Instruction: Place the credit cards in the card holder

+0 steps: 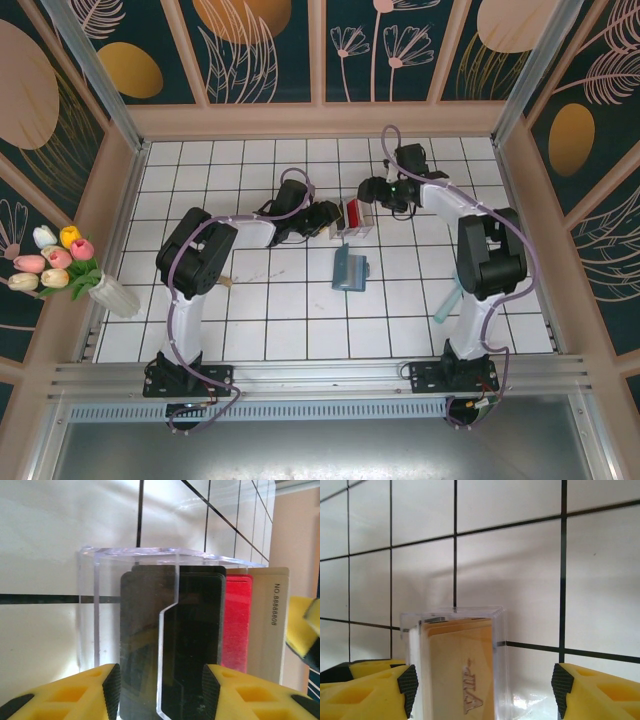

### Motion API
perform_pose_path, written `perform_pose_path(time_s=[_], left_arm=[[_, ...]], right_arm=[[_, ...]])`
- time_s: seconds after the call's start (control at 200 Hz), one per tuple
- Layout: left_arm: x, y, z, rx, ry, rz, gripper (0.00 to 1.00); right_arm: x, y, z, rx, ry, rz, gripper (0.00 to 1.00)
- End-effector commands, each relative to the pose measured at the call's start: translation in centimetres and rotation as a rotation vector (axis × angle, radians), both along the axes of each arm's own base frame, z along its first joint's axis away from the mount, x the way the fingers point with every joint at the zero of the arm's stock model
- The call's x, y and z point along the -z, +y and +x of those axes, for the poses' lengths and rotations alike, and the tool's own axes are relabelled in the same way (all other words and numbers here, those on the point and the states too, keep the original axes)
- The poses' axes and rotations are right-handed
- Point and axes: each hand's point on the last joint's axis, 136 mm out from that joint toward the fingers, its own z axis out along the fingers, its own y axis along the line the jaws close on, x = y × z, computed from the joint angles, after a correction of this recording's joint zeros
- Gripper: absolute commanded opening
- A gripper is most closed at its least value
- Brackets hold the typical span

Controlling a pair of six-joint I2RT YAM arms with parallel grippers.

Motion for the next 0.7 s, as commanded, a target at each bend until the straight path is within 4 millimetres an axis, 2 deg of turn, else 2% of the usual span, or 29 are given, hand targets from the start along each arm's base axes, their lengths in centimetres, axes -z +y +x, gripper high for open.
perform_pose_path(time_s=[0.0,0.15,0.265,0.43,0.56,0.696], left_arm=[[-2.0,-1.7,-0.2,0.076,-0.058,-0.077,0.48],[-2.8,-3.5,-1.3,0.147,-0.061,-0.130,0.48],[-2.9,-4.5,-2.2,0.180,-0.057,-0.147,0.48],[-2.1,-3.9,-2.5,0.146,-0.046,-0.127,0.49],[-2.5,-3.6,-2.2,0.127,-0.063,-0.113,0.50],[-2.1,-2.1,-1.5,0.040,-0.073,-0.057,0.51]], right_arm=[[-4.1,0.2,-0.1,0.000,-0.083,-0.006,0.74],[-3.8,1.5,-1.1,-0.037,-0.061,-0.022,0.71],[-3.2,1.5,-1.2,-0.020,-0.045,-0.060,0.70],[-1.6,0.7,-0.9,-0.004,-0.020,-0.129,0.70],[-0.7,1.4,-0.9,-0.038,0.002,-0.125,0.70],[0.0,2.5,-0.9,-0.069,0.018,-0.111,0.70]])
